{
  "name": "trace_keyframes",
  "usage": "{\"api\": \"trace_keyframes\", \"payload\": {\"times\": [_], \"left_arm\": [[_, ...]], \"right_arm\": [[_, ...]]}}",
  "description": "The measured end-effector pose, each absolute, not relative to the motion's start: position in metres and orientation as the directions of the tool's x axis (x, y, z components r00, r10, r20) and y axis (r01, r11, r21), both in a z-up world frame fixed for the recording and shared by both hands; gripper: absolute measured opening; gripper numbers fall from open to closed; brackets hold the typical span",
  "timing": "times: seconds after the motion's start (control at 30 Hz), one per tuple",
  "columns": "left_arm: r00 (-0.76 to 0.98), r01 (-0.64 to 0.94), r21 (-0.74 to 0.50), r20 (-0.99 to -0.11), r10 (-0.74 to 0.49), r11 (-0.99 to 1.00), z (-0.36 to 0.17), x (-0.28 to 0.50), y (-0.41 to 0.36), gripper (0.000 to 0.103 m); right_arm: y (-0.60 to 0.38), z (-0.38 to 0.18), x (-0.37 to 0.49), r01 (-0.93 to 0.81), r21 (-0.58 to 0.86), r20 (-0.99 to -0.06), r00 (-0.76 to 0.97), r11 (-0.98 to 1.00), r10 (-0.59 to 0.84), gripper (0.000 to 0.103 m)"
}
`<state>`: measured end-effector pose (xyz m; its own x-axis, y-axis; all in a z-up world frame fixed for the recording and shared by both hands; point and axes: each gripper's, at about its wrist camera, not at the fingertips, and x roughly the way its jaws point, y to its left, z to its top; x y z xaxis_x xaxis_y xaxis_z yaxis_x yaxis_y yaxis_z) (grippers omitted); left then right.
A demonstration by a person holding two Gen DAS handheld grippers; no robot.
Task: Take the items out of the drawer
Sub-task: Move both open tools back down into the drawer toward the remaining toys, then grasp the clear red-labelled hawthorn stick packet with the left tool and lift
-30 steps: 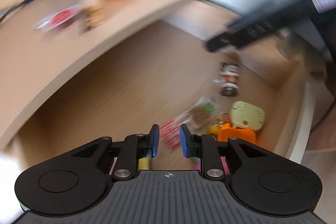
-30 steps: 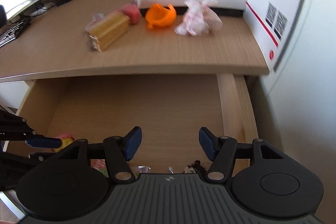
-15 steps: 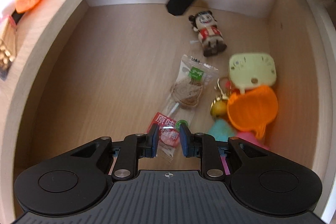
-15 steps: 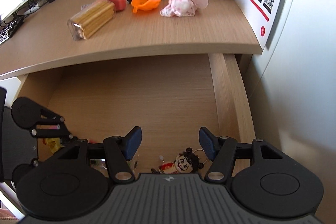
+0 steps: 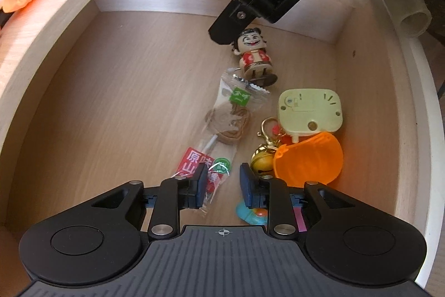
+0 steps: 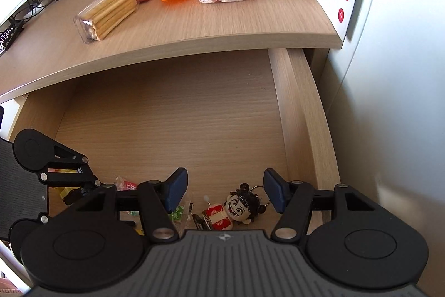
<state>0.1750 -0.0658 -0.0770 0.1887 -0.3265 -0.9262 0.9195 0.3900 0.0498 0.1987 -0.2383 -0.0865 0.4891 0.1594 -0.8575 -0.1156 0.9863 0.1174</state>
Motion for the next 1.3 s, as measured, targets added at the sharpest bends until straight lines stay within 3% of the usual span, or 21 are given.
{"api": "trace_keyframes", "payload": {"times": [0.3,0.47,0.6,0.9,1.13,1.3], "left_arm": [[0.099,0.805,-0.159,-0.914,-0.393,0.572,-0.075,0.213,-0.057,0.027],[0.181,0.823,-0.062,-0.914,-0.364,0.565,-0.075,0.205,-0.07,0.03],[0.13,0.829,-0.112,-0.914,-0.384,0.548,-0.074,0.207,-0.076,0.056],[0.295,0.91,0.14,-0.88,-0.373,0.389,-0.058,0.204,-0.079,0.053],[0.247,0.959,0.181,-0.911,-0.332,0.217,-0.068,0.222,-0.098,0.056],[0.212,0.961,0.129,-0.913,-0.348,0.246,-0.067,0.254,-0.111,0.058]], "right_arm": [[-0.234,-0.09,0.196,-0.122,0.115,-0.856,0.492,0.986,0.161,0.061],[-0.239,-0.089,0.197,-0.083,0.133,-0.84,0.52,0.988,0.157,0.061],[-0.241,-0.09,0.199,-0.081,0.135,-0.84,0.52,0.988,0.158,0.061],[-0.245,-0.087,0.199,-0.074,0.139,-0.821,0.549,0.987,0.157,0.061],[-0.247,-0.083,0.199,-0.059,0.154,-0.818,0.552,0.986,0.16,0.061],[-0.247,-0.083,0.201,-0.062,0.147,-0.818,0.554,0.987,0.157,0.061]]}}
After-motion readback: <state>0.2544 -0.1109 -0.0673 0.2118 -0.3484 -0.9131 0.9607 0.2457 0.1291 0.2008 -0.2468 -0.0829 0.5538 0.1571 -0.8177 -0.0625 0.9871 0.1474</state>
